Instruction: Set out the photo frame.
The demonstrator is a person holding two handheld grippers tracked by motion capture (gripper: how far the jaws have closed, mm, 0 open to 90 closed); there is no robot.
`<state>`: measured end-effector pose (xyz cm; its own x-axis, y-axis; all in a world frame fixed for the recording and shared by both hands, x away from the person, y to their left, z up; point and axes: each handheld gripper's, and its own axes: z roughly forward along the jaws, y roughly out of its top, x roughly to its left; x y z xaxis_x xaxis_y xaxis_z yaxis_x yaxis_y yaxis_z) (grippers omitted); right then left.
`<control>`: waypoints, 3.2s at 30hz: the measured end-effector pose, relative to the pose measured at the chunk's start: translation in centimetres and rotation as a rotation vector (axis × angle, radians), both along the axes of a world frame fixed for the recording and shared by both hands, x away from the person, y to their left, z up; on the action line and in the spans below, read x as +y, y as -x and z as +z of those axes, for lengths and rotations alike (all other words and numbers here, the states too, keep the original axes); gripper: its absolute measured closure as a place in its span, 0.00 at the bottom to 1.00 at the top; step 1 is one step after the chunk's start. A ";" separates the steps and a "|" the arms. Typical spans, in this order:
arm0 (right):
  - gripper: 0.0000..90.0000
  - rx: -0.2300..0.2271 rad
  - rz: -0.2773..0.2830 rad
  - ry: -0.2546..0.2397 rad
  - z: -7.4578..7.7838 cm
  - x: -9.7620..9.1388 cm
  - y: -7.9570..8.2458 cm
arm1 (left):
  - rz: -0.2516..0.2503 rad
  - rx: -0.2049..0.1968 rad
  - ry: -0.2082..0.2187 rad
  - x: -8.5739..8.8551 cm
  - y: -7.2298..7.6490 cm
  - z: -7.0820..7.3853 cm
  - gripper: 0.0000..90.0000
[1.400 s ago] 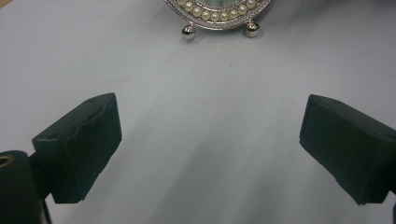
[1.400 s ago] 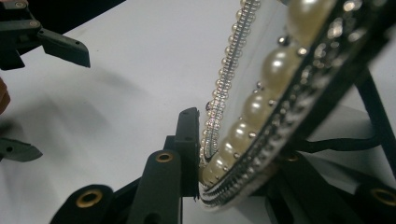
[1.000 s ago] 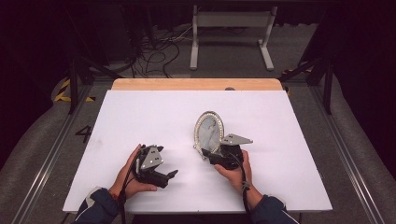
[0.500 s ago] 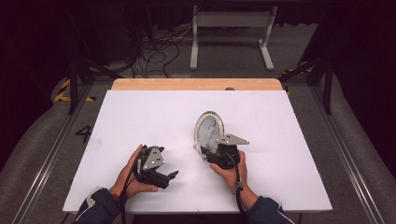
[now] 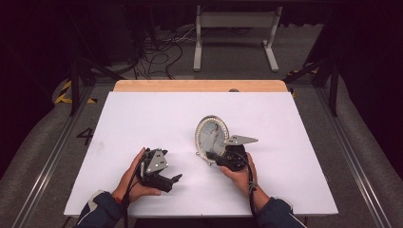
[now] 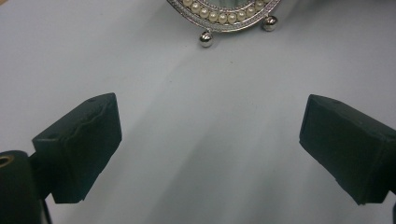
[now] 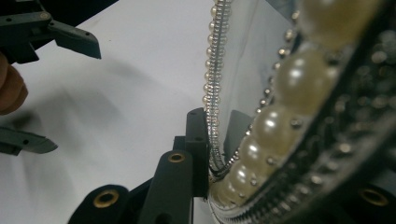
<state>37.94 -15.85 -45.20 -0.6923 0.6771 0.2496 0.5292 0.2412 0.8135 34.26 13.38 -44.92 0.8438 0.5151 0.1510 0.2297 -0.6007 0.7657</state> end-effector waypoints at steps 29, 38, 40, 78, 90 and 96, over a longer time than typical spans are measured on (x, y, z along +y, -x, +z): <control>0.65 -0.143 0.017 0.197 2.5 -1.9 2.4 | -0.038 0.013 0.115 -2.8 -3.9 1.8 0.16; 0.71 -0.171 -0.044 0.146 3.5 -3.6 3.4 | -0.044 0.041 0.169 -4.8 -6.5 1.9 0.21; 0.75 -0.192 -0.058 0.112 3.8 -3.9 3.7 | -0.044 0.058 0.208 -5.0 -7.0 1.8 0.25; 0.77 -0.296 -0.152 0.043 5.0 -4.4 4.4 | -0.035 0.062 0.281 -4.8 -7.6 2.2 0.46; 0.84 -0.317 -0.159 0.072 5.1 -4.2 4.7 | -0.076 0.076 0.262 -5.4 -7.6 2.0 0.49; 0.85 -0.328 -0.162 0.071 5.2 -4.1 4.7 | -0.084 0.080 0.260 -5.5 -7.5 2.1 0.54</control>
